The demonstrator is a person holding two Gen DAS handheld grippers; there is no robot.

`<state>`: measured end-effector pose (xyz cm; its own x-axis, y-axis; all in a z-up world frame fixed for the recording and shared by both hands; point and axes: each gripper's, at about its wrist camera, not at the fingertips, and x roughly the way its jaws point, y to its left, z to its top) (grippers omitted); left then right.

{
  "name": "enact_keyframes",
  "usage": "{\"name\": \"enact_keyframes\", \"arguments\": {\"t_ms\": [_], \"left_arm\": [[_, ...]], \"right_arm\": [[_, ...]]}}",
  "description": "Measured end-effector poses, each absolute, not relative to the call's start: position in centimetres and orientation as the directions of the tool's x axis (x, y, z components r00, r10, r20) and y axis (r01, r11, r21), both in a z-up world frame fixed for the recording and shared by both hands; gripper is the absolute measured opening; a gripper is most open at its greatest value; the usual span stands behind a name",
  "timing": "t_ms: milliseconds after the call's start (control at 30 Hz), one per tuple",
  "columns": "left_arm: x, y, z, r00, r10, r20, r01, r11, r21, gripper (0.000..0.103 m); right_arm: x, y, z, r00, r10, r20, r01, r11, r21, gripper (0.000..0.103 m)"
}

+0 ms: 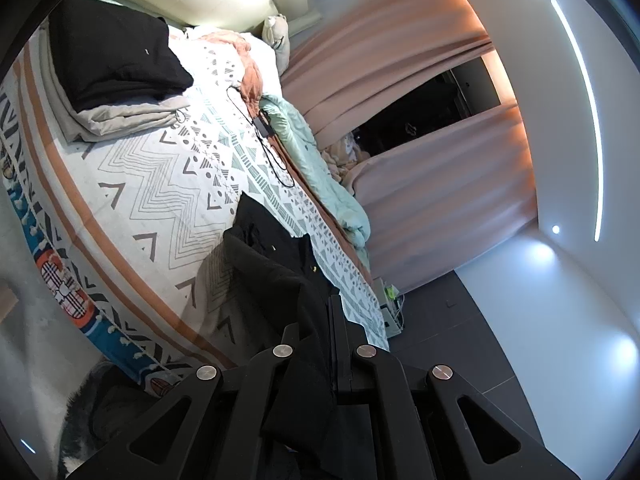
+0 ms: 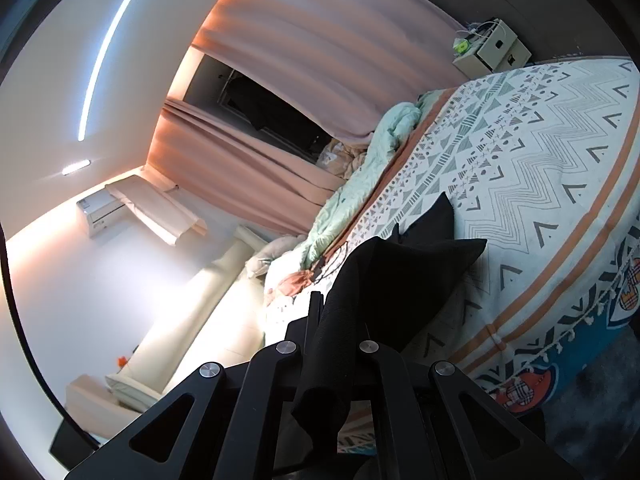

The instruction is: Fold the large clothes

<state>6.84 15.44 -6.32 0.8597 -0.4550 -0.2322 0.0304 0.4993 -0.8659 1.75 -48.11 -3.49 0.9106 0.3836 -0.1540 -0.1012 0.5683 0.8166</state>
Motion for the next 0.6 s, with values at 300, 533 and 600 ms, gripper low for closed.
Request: {"name": "enact_keyframes", "arguments": {"t_ms": [300, 533, 600], "left_arm": [[10.1, 15.5, -5.3, 0.857, -0.470, -0.209, 0.060, 0.496, -0.866, 0.003], [13.8, 15.5, -3.8, 0.870, -0.454, -0.194, 0.059, 0.485, -0.873, 0.003], [15.1, 15.5, -3.2, 0.873, -0.446, -0.196, 0.056, 0.491, -0.869, 0.003]], "right_arm": [[4.6, -48.7, -2.8, 0.910, 0.381, -0.164, -0.091, 0.571, 0.816, 0.004], [8.5, -49.1, -1.3, 0.922, 0.362, -0.139, -0.099, 0.566, 0.819, 0.004], [9.7, -49.2, -0.9, 0.925, 0.356, -0.130, -0.100, 0.560, 0.822, 0.004]]}}
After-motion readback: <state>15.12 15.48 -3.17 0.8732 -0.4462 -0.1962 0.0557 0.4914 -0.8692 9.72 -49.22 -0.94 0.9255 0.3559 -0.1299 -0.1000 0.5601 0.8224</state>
